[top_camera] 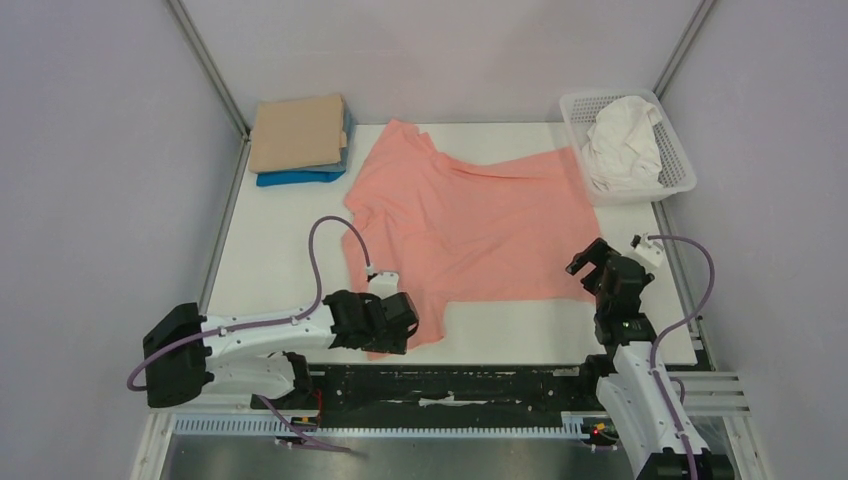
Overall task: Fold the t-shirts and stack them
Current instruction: Flatten out the tshirt, then grab the side of the flattened tshirt closest away from the robot with both arms
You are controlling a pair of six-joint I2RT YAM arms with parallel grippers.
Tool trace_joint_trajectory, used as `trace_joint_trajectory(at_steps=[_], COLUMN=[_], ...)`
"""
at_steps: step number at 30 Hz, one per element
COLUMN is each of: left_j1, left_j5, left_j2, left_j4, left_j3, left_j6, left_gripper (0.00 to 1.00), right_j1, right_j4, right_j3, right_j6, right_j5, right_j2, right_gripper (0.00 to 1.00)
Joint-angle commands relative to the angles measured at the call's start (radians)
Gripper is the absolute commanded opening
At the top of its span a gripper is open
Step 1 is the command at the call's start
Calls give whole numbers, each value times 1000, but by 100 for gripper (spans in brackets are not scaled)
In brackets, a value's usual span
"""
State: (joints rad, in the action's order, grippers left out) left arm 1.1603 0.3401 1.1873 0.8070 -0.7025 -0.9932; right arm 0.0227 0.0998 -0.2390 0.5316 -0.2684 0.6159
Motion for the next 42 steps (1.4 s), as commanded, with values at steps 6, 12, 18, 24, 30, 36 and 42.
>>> trace_joint_trajectory(at_steps=[6, 12, 18, 24, 30, 36, 42], left_j1=[47, 48, 47, 46, 46, 46, 46], left_j5=[20, 27, 45, 79, 114, 98, 102], left_j2=[-104, -79, 14, 47, -31, -123, -240], left_j4=[-6, -88, -127, -162, -287, -390, -397], left_j3=[138, 170, 173, 170, 221, 274, 318], left_j6=[-189, -172, -179, -189, -128, -19, 31], left_gripper=[74, 67, 50, 3, 2, 2, 2], right_j1=[1, 0, 1, 0, 0, 1, 1], right_j4=[26, 36, 57, 92, 204, 369, 309], right_j3=[-26, -21, -16, -35, -68, -93, -23], right_j6=[-25, -3, 15, 15, 7, 23, -2], right_j5=[13, -25, -63, -58, -59, -159, -169], right_j2=[106, 77, 29, 21, 39, 47, 58], right_gripper=[98, 98, 98, 98, 98, 98, 98])
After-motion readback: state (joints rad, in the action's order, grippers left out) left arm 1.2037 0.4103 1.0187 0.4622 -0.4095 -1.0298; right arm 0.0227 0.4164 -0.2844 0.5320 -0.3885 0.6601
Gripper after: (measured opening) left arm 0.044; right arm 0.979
